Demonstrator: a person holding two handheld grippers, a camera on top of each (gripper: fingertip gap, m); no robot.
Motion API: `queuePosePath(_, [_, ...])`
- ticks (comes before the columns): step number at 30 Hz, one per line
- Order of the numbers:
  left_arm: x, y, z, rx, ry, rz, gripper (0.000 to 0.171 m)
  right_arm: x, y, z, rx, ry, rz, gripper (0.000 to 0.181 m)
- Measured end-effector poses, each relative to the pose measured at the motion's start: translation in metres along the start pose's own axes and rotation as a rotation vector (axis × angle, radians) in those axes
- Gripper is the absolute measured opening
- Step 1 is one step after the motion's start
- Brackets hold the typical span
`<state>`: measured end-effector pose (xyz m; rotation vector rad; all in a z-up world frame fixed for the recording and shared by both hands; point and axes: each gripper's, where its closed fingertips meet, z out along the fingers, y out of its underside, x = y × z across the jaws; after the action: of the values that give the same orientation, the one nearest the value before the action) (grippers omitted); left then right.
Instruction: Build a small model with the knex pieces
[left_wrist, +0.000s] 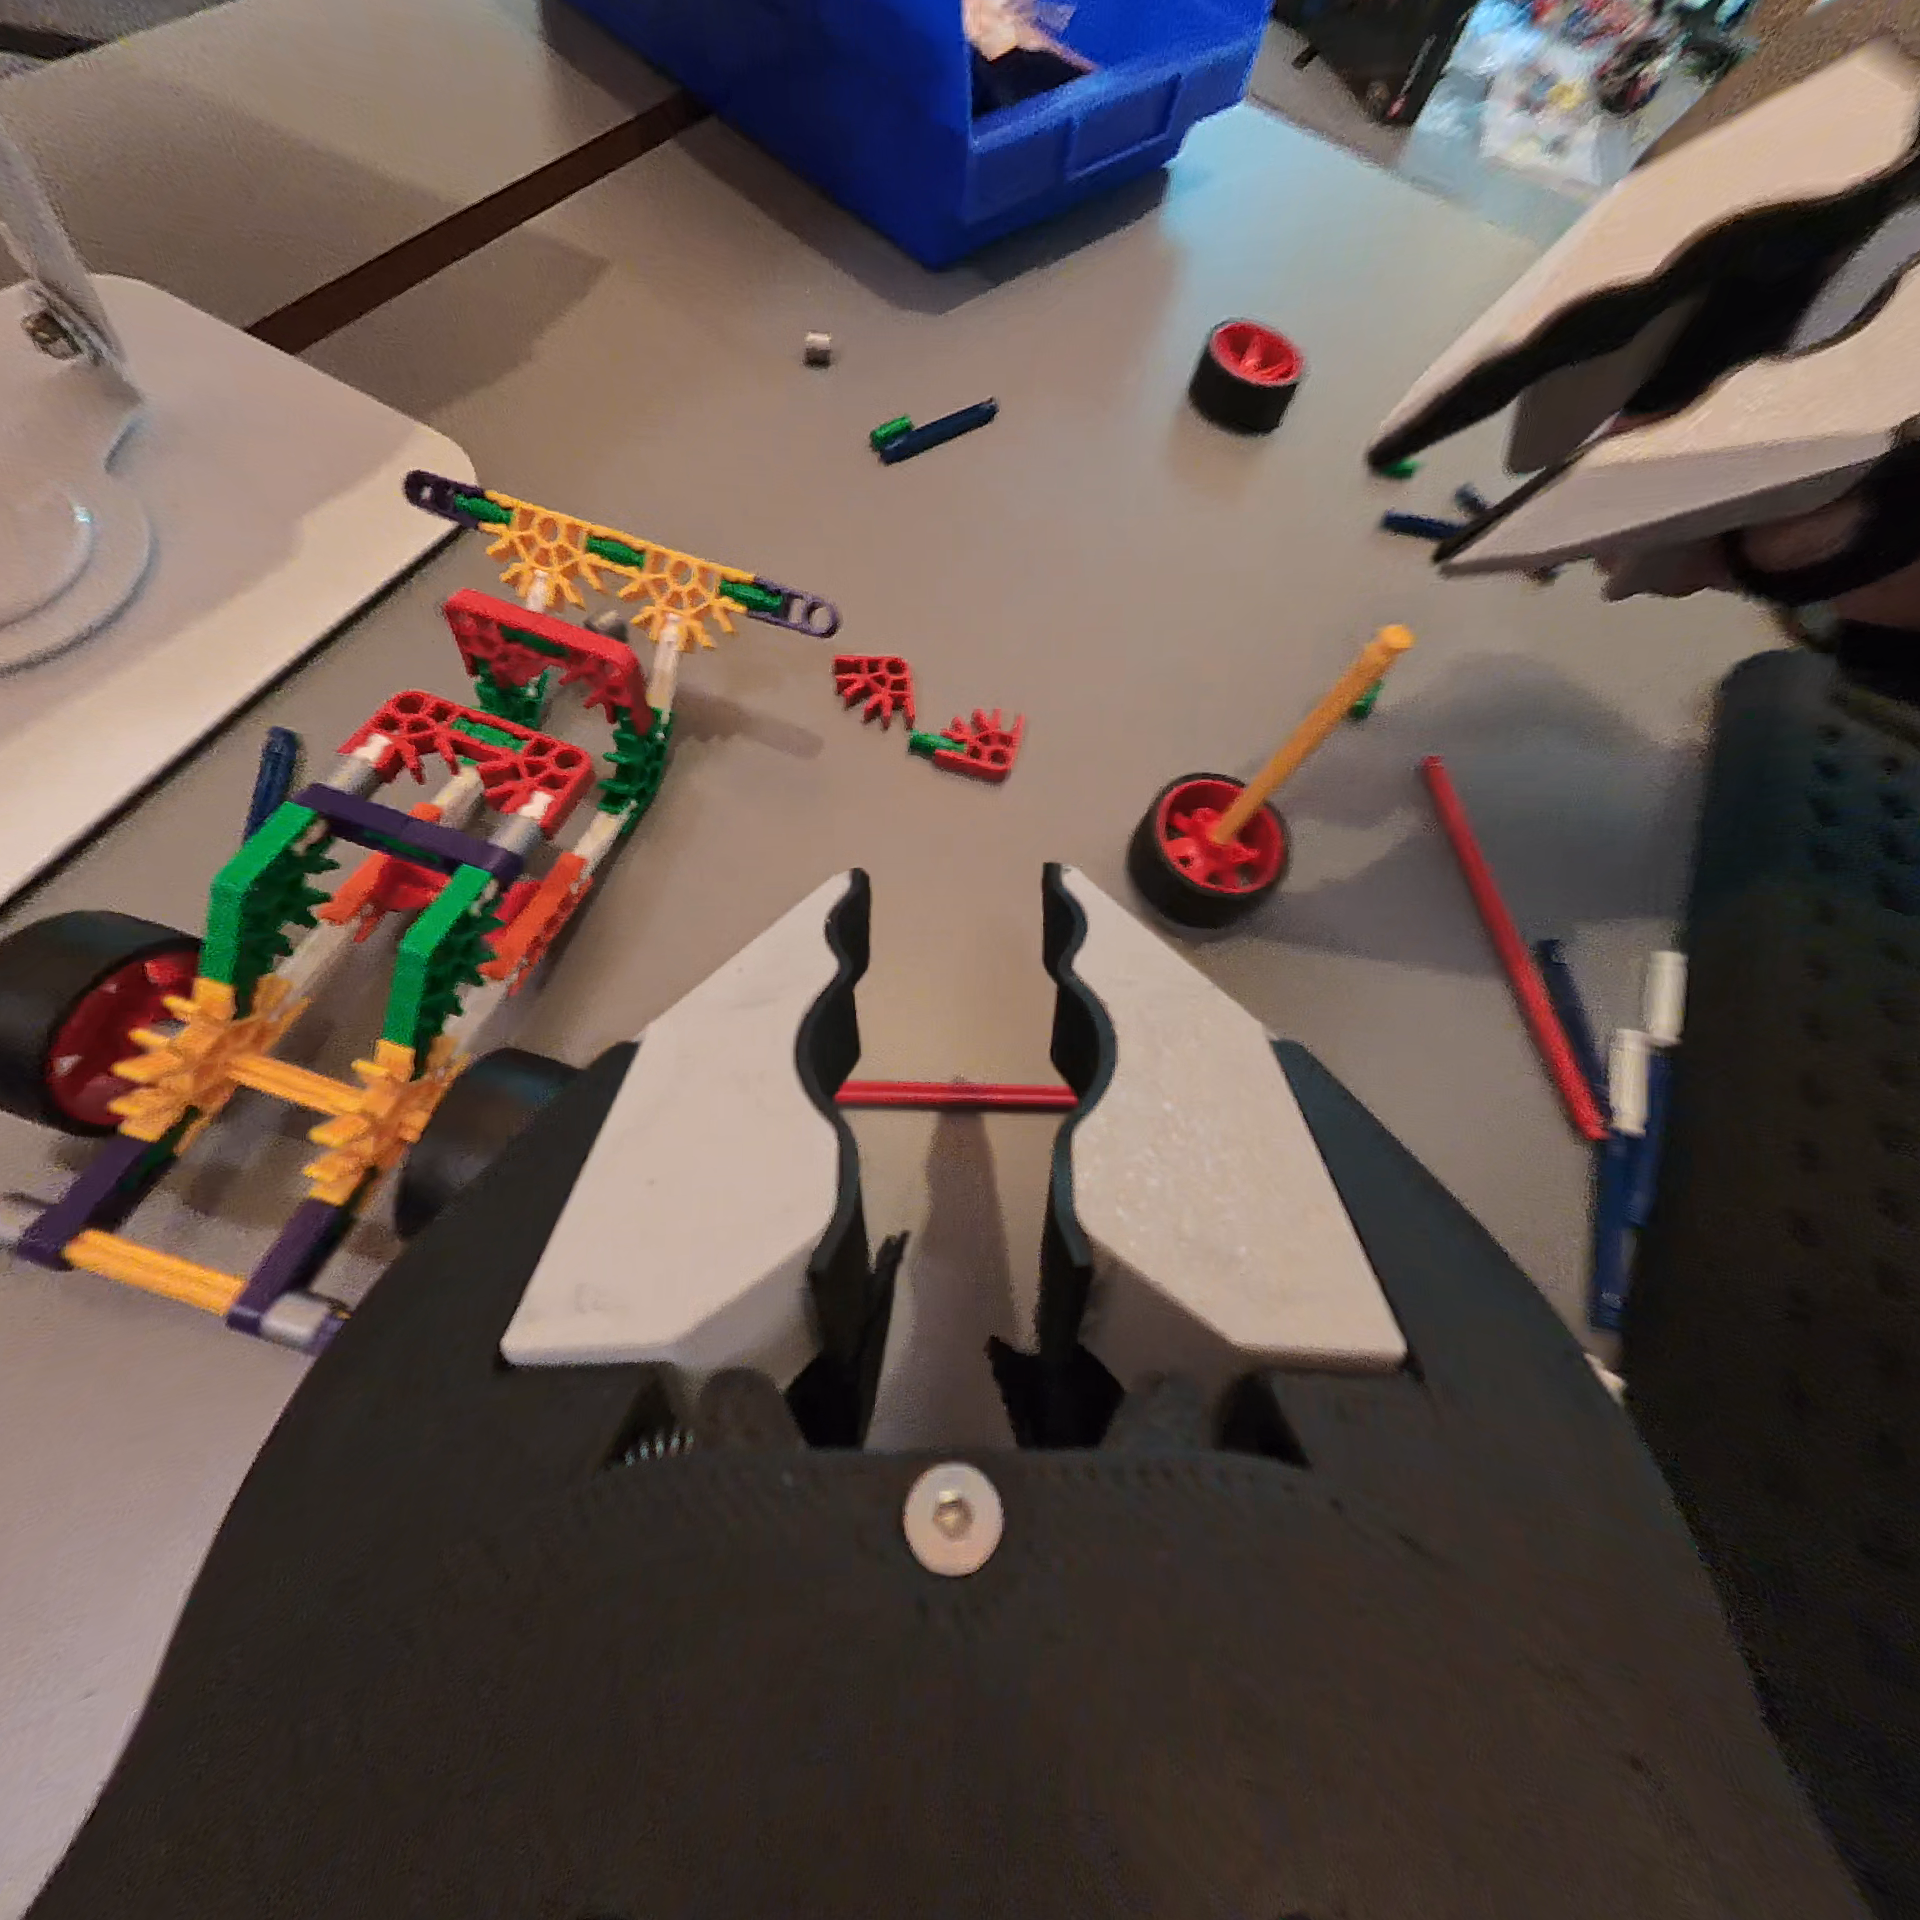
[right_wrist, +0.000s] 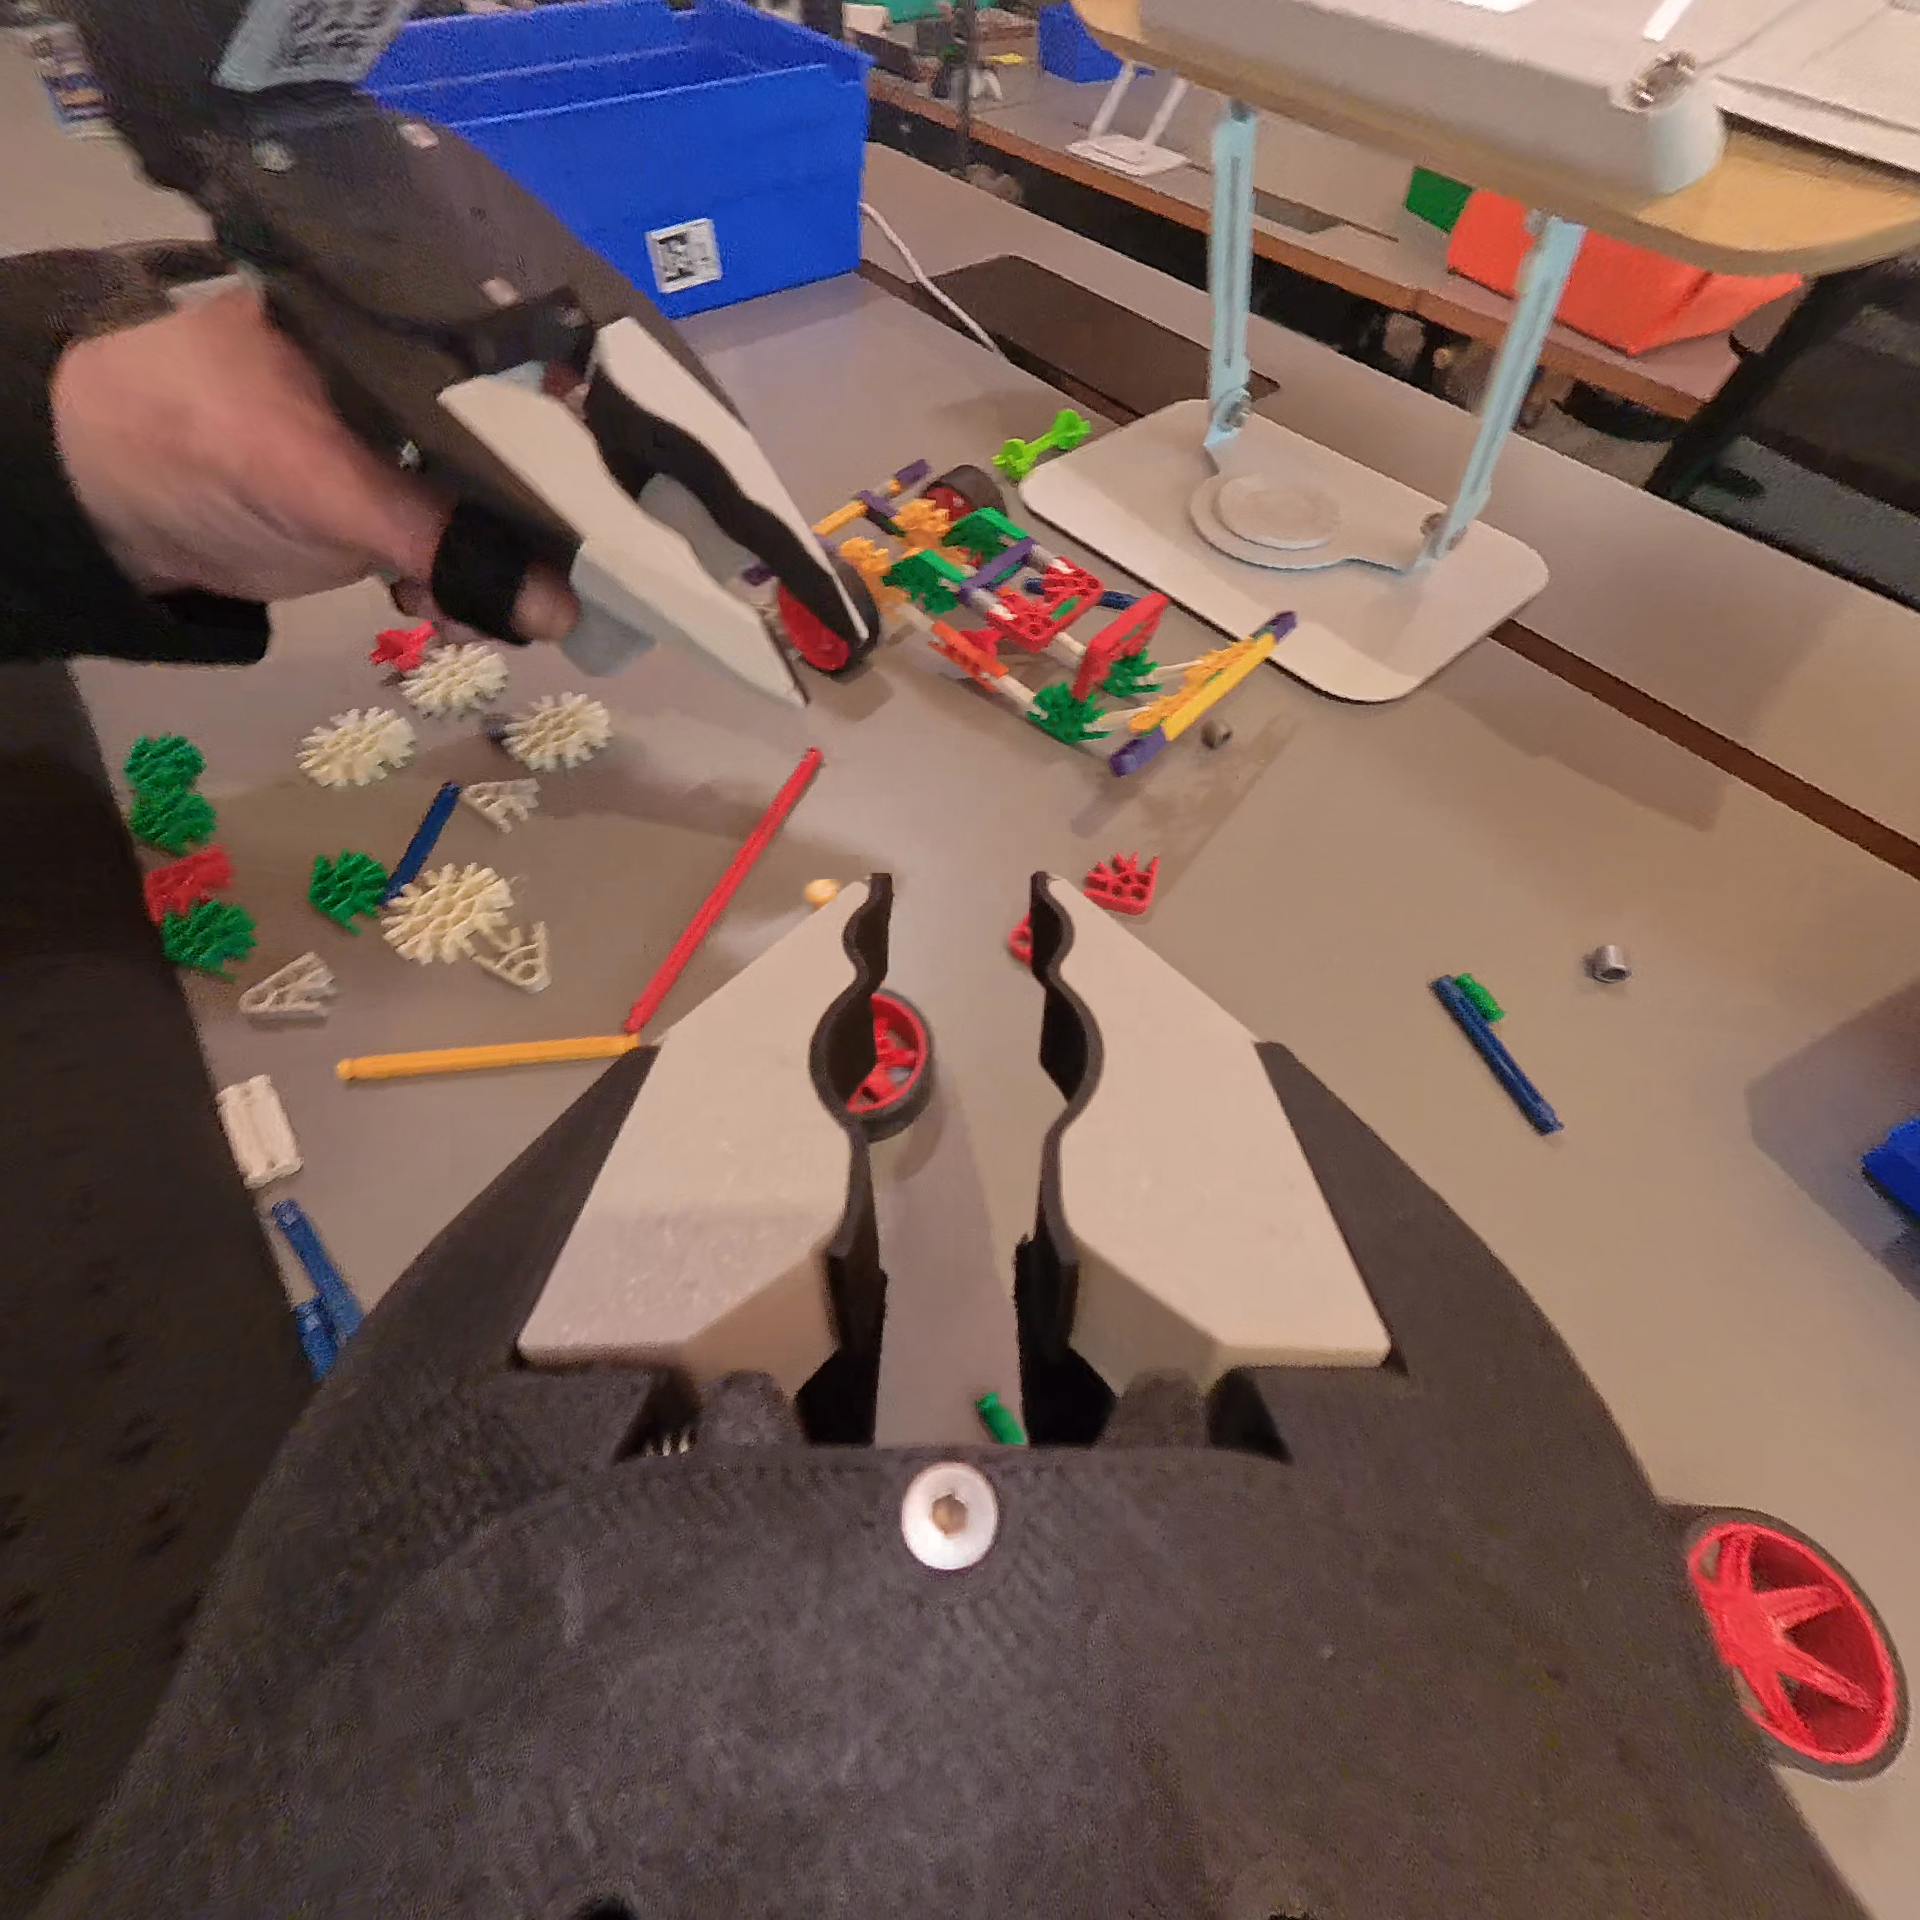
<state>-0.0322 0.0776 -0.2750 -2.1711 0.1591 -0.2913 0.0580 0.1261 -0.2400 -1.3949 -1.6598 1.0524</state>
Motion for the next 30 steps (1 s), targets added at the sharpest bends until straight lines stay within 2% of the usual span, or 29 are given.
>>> queuePosePath(4, [-0.032, 0.003, 0.016, -0.095, -0.177, 0.189, 0.032, 0.035, 0.004, 0.021, -0.049, 0.016, 0.085, 0.029])
queuePosePath(7, [-0.064, 0.003, 0.019, -0.157, -0.297, 0.303, 0.042, 0.067, 0.003, 0.043, -0.077, 0.036, 0.101, 0.03])
queuePosePath(10, [-0.084, -0.001, 0.018, -0.207, -0.346, 0.352, 0.051, 0.101, -0.007, 0.072, -0.105, 0.043, 0.079, 0.032])
queuePosePath(13, [-0.1, 0.003, 0.022, -0.243, -0.341, 0.315, 0.058, 0.133, -0.011, 0.107, -0.135, 0.028, 0.095, 0.033])
queuePosePath(18, [-0.111, 0.023, 0.028, -0.325, -0.315, 0.271, 0.054, 0.142, 0.007, 0.158, -0.257, -0.044, -0.058, 0.026])
queuePosePath(20, [-0.113, 0.035, 0.029, -0.354, -0.307, 0.251, 0.046, 0.142, 0.01, 0.173, -0.282, -0.073, -0.101, 0.026])
queuePosePath(24, [-0.119, 0.042, 0.025, -0.343, -0.306, 0.224, 0.043, 0.146, 0.009, 0.194, -0.3, -0.116, -0.215, 0.024])
queuePosePath(27, [-0.123, 0.045, 0.022, -0.339, -0.305, 0.198, 0.041, 0.151, 0.018, 0.206, -0.372, -0.146, -0.318, 0.023])
queuePosePath(30, [-0.128, 0.048, 0.017, -0.343, -0.305, 0.186, 0.041, 0.148, 0.02, 0.212, -0.398, -0.2, -0.374, 0.017])
